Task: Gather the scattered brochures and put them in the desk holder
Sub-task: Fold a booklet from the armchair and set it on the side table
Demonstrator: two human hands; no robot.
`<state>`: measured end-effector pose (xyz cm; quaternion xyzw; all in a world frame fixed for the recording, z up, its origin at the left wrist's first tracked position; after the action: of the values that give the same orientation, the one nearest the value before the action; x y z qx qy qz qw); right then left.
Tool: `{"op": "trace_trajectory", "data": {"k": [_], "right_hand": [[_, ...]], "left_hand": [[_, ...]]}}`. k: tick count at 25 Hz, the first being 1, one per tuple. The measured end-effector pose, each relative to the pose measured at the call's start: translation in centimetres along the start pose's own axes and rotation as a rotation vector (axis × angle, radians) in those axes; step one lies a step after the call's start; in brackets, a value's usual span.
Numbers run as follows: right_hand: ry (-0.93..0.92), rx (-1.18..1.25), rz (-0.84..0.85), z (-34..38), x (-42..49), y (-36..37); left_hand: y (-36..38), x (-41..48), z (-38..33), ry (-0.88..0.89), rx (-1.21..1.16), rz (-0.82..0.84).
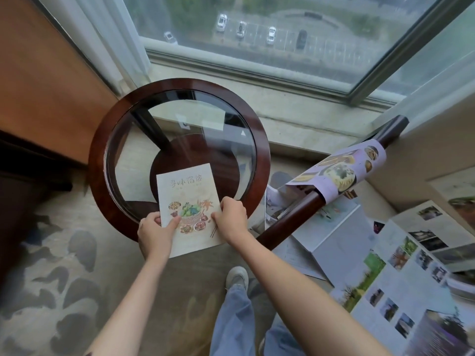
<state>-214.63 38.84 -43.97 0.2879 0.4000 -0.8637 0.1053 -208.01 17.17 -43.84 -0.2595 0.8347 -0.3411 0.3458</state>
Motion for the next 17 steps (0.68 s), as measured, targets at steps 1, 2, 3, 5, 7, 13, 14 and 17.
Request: {"op": "trace_trajectory", "data": {"k": [1,2,3,5,7,13,14,17], "right_hand": [[0.006,-0.004,0.019,-0.1,0.2,0.3],[0.015,-0.008,0.055,-0.1,0.4,0.7],[0.023,-0.006,0.098,0.1,0.5,0.9],[0.019,0.055,0.148,0.6,0.3,0.3],[-0.035,0.176,0.102,1.4,0.0,-2.7],[-0.134,0.541,-0.222,-3.9,-1.9,-18.2],[-0.084,0.576,-0.306,-6.9,-2.5,-20.7],[0.168,0.572,-0.532,-19.1,-5.5,-24.8]], "left_hand": [[0.2,0.0,0.0,0.003,0.032,0.011],[0.2,0.1,-0.1,0.008,0.076,0.019],[0.2,0.3,-0.4,0.014,0.131,0.024],[-0.2,0.5,-2.0,0.042,0.232,0.008],[-0.3,-0.1,-5.5,0.135,0.217,-0.017],[7.0,-12.5,-23.0,0.698,-0.144,0.281],[8.7,-15.6,-24.8,0.774,-0.177,0.345],[15.4,-24.9,-25.3,0.92,-0.128,0.561]]}}
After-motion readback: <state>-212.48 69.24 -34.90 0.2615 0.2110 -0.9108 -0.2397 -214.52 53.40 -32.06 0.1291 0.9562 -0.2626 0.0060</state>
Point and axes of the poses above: each hand's wrist, its own x-axis towards the middle knuckle, its own y-axis out of the palm, z = x × y, the point moved 10 cm from there along x, towards the middle knuckle, and after that the axes turned 3 degrees about -z, right-handed, at the moved point
